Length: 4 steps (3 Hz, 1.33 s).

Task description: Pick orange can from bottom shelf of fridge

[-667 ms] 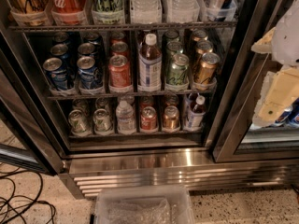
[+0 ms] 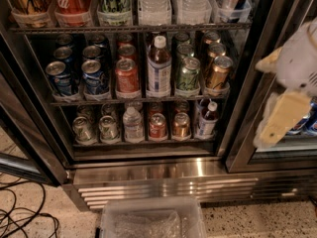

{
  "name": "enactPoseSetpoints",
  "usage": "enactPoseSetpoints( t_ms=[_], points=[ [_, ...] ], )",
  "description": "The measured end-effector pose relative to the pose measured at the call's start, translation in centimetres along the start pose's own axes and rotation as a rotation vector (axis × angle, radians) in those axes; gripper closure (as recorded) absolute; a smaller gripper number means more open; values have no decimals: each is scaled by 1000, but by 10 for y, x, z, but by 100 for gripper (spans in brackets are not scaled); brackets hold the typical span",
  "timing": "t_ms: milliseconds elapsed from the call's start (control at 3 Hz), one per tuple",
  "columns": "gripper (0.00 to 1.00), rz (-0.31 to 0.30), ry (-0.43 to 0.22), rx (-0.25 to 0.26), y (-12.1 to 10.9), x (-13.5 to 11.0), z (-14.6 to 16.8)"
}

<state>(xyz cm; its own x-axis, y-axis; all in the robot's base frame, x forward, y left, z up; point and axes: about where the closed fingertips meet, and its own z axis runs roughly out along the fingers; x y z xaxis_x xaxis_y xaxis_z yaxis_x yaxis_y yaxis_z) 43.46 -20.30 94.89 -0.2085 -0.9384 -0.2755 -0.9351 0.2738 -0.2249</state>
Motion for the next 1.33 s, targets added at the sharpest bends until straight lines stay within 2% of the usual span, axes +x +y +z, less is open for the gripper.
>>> enactPoseSetpoints(
  t_ms=[333, 667, 1000, 1333],
  points=[
    [0, 17, -144, -45, 28, -9, 54],
    [0, 77, -282, -122, 56, -5, 127],
    [0, 116, -360, -166, 71, -2, 171],
    [0, 129, -466, -165, 81, -5, 207]
  ],
)
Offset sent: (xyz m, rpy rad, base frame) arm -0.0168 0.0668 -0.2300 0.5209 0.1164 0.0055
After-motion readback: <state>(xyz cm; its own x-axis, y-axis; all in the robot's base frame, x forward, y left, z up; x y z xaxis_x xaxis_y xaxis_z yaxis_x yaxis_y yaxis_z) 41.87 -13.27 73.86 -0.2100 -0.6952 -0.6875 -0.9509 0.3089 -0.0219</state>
